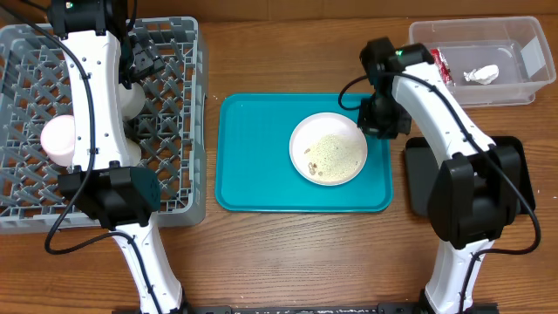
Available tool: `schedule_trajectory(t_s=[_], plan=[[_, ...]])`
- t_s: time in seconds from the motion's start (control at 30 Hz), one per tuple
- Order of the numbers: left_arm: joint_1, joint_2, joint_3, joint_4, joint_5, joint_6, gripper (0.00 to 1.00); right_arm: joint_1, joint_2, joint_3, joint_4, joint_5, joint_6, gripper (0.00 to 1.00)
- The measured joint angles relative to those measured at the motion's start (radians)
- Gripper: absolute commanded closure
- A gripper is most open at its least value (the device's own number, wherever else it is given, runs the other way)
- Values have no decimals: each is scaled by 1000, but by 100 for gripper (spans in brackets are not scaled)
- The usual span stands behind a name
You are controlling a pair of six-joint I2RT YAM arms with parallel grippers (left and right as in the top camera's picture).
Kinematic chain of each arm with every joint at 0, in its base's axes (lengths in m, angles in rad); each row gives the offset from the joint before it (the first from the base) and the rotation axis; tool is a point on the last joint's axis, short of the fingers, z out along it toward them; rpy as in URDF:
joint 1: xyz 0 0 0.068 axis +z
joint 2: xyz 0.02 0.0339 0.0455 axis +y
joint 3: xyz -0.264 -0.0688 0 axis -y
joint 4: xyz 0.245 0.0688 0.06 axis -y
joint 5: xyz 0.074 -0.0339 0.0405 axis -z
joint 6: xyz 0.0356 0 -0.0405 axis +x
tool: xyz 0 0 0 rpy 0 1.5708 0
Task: Sort waste into correct bins and load items into the dishwasher
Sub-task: 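Move the right gripper back to the tray and grip the white plate's rim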
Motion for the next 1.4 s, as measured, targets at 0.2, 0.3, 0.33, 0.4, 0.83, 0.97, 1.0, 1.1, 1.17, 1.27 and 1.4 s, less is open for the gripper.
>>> schedule_trajectory(t_s=[0.2, 0.3, 0.33, 0.4, 0.83, 0.97, 1.0, 1.1, 1.17, 1.27, 1.4], plan=[[0, 0, 0, 0, 0, 0, 0, 75, -2, 47, 80, -235, -130, 76], [0, 0, 0, 0, 0, 0, 0, 151, -2, 43, 158, -288, -162, 76], [0, 0, 0, 0, 0, 0, 0, 178, -2, 42, 184, -293, -169, 76], [0, 0, 0, 0, 0, 0, 0, 241, -1, 34, 235, -292, -173, 75], [0, 0, 0, 0, 0, 0, 0, 449, 20, -121, 446, 50, 22, 67], [0, 0, 0, 0, 0, 0, 0, 448, 21, -162, 469, 89, 44, 66], [0, 0, 0, 0, 0, 0, 0, 448, 21, -172, 479, 95, 47, 66], [0, 0, 0, 0, 0, 0, 0, 448, 21, -206, 510, 104, 55, 63], [0, 0, 0, 0, 0, 0, 0, 448, 21, -225, 529, 103, 60, 63], [0, 0, 0, 0, 0, 0, 0, 448, 21, -248, 557, 103, 67, 63], [0, 0, 0, 0, 0, 0, 0, 448, 21, -279, 583, 103, 75, 66]])
